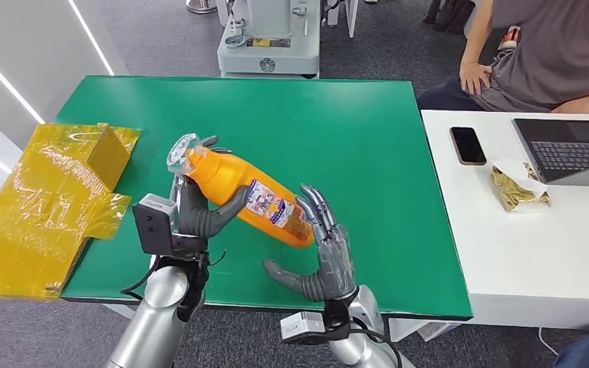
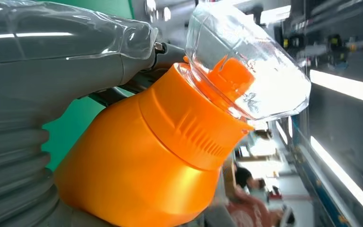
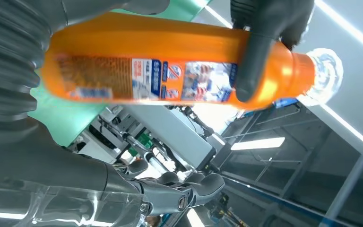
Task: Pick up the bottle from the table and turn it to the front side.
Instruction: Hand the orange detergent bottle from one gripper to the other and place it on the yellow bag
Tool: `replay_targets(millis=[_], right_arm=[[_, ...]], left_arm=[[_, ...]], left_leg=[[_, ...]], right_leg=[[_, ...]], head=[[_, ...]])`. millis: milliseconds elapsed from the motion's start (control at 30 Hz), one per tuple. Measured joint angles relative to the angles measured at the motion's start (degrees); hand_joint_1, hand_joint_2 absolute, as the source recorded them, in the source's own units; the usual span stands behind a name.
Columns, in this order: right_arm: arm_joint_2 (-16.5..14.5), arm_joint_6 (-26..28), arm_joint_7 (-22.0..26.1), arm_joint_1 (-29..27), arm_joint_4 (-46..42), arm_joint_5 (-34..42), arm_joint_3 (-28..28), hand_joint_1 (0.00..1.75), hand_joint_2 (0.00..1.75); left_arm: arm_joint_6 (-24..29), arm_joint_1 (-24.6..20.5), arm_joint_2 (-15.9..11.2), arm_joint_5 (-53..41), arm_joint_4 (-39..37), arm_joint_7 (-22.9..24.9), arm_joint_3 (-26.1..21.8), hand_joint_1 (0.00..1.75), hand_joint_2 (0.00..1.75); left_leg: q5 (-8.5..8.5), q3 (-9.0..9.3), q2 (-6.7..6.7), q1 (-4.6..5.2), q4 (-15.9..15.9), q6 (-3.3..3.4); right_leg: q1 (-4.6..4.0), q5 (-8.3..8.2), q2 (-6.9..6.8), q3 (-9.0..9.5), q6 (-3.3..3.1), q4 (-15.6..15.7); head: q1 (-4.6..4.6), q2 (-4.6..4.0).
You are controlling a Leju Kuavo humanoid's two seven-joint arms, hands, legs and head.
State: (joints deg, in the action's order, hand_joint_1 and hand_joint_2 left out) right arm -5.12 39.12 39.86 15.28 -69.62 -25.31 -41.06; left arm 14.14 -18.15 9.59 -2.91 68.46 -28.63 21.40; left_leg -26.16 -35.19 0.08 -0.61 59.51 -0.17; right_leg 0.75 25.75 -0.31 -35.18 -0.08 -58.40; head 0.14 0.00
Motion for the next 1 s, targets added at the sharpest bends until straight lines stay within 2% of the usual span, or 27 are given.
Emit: replay_targets(millis=[67, 167, 400, 500, 667, 867, 933, 1000], right_arm=[[-0.2, 0.0, 0.0, -1.3, -1.3, -0.4, 0.0, 0.00, 1.75], [-0.5, 0.0, 0.0, -3.7, -3.4, -2.4, 0.1, 0.00, 1.75], [-0.5, 0.0, 0.0, -7.1, -6.3, 0.3, 0.2, 0.00, 1.75], [-0.5, 0.0, 0.0, -7.5, -6.7, 0.8, 0.2, 0.00, 1.75], [-0.6, 0.0, 0.0, -7.9, -7.0, 2.6, 0.2, 0.00, 1.75], [-1.0, 0.0, 0.0, -8.8, -7.3, 3.7, 0.2, 0.00, 1.75], [-1.1, 0.0, 0.0, -9.2, -7.7, 4.0, 0.2, 0.00, 1.75], [-1.2, 0.0, 0.0, -9.5, -8.1, 4.1, 0.2, 0.00, 1.75]], left_arm=[[3.9, 0.0, -0.4, -4.2, -0.1, 0.5, 0.0, 1.75, 1.75], [6.3, 0.0, -2.1, -9.1, -0.1, 2.5, -0.8, 1.75, 1.75], [13.5, -1.4, -10.3, -22.4, -0.2, 5.8, -6.6, 1.75, 1.75], [16.0, -2.1, -13.0, -26.4, -0.5, 6.8, -8.0, 1.75, 1.75], [23.2, -4.5, -18.0, -44.4, -2.6, 13.6, -8.8, 1.75, 1.75], [25.3, -7.8, -25.0, -78.2, -4.7, 23.7, -11.7, 1.75, 1.75], [25.3, -8.8, -27.1, -83.5, -4.9, 26.1, -12.1, 1.75, 1.75], [25.4, -9.8, -28.7, -83.8, -5.5, 27.0, -12.1, 1.75, 1.75]], left_leg=[[0.00, 0.00, 0.00, 0.00, 0.0, 0.00], [0.00, 0.00, 0.02, 0.00, 0.0, 0.00], [0.03, 0.04, 0.18, -0.04, -0.1, -0.06], [0.05, 0.03, 0.16, -0.04, -0.1, -0.09], [0.05, 0.03, 0.18, -0.04, -0.1, -0.09], [0.07, 0.04, 0.19, -0.05, -0.1, -0.12], [0.07, 0.04, 0.20, -0.05, -0.1, -0.13], [0.07, 0.03, 0.18, -0.05, -0.1, -0.13]], right_leg=[[0.00, 0.00, 0.00, 0.00, 0.00, 0.0], [0.00, 0.01, 0.01, 0.00, -0.01, 0.0], [-0.04, 0.03, 0.20, -0.08, -0.06, 0.0], [-0.04, 0.03, 0.18, -0.07, -0.07, 0.0], [-0.03, 0.02, 0.21, -0.07, -0.07, 0.0], [-0.04, 0.03, 0.23, -0.10, -0.08, -0.1], [-0.04, 0.04, 0.23, -0.12, -0.09, -0.1], [-0.05, 0.04, 0.22, -0.12, -0.10, -0.1]], head=[[0.00, 0.00], [0.01, 0.00], [-0.01, 0.00], [0.00, 0.00], [0.03, 0.00], [0.02, 0.00], [0.02, 0.00], [0.02, 0.00]])
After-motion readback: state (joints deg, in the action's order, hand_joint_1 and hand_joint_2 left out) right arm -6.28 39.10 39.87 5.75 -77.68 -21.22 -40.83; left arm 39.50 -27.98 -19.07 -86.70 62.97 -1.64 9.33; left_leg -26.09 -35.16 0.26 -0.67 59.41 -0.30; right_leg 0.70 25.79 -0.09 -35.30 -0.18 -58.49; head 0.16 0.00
